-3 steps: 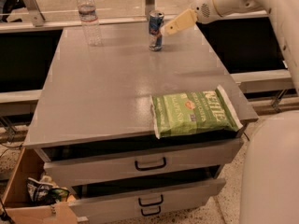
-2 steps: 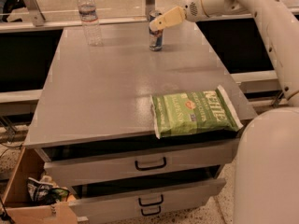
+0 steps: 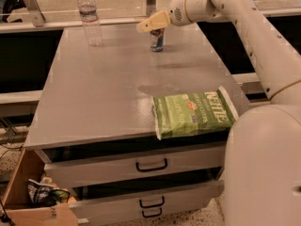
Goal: Move redbull can near green jalapeno chip bag
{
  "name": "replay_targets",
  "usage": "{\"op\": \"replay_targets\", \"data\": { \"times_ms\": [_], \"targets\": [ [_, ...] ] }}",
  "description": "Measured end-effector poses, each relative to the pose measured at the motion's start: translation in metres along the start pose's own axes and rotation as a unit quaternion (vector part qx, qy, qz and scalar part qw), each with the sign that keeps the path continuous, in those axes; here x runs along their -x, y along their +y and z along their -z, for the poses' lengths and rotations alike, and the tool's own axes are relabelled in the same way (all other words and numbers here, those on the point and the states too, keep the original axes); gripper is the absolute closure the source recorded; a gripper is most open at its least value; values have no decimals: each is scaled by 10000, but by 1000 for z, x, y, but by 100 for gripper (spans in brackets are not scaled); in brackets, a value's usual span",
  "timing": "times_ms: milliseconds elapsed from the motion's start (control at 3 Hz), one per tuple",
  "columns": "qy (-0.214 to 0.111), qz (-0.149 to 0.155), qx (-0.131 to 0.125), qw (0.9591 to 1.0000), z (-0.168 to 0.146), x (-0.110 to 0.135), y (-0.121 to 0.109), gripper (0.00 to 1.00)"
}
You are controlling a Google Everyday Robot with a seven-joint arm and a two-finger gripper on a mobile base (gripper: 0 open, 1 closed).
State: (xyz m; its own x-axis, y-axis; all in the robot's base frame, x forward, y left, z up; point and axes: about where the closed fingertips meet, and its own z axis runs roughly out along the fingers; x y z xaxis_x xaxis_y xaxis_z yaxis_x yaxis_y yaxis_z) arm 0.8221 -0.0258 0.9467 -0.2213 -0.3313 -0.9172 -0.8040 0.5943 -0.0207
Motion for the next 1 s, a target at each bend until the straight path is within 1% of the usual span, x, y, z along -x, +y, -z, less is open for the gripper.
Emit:
{"op": "replay_targets", "data": {
  "times_ms": [333,667,1000],
  "targets": [
    [80,52,-44,9999,-12,-10,-9,7],
    [91,65,-140,9998,-14,-15,-20,23],
    [61,111,-176,9998,-8,-18,-28,48]
  ]
}}
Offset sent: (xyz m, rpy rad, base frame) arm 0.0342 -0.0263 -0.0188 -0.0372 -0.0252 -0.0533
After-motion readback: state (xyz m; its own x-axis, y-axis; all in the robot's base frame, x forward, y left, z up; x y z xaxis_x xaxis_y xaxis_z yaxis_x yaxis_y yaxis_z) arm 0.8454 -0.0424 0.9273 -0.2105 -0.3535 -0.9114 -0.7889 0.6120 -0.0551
